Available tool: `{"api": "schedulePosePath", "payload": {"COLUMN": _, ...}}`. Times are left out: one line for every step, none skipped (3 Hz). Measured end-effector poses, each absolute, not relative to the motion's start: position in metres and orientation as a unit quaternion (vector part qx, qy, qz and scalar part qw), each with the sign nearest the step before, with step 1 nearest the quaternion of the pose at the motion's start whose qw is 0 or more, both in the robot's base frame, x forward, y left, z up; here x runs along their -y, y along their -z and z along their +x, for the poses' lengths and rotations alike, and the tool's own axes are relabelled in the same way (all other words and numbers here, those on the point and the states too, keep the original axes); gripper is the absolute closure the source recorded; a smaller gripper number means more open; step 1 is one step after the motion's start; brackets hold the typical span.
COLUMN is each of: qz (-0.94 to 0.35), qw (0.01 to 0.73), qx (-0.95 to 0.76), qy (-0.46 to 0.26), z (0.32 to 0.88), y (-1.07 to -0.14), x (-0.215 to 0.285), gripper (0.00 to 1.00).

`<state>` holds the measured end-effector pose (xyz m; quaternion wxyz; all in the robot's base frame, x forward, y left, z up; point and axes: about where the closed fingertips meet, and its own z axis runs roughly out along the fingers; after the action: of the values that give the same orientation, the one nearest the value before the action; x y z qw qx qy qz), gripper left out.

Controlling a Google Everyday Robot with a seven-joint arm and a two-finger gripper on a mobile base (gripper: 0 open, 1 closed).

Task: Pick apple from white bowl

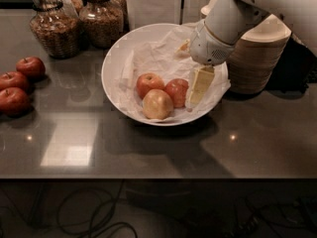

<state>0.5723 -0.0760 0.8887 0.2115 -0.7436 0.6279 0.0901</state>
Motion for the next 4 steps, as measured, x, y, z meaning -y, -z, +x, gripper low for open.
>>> {"api": "schedulePosePath", "payload": {"qz": -0.744, "qw": 0.211, "qx": -0.628, "qy": -0.09, "z": 0.572, "y": -0.889, "x": 0.076, "gripper": 0.3}}
{"api": "schedulePosePath", "payload": {"qz": -0.744, "qw": 0.211, "qx": -0.628, "qy": -0.09, "z": 0.572, "y": -0.888, "x": 0.076, "gripper": 0.36}}
{"api": "schedulePosePath", "payload": {"qz": -0.744, "qw": 0.21, "qx": -0.628, "qy": -0.092, "z": 0.573, "y": -0.886, "x": 0.075, "gripper": 0.35}}
{"api": "schedulePosePath", "payload": {"qz": -0.742, "qw": 0.207, "qx": -0.63, "qy": -0.098, "z": 0.573, "y": -0.878, "x": 0.074, "gripper": 0.36}}
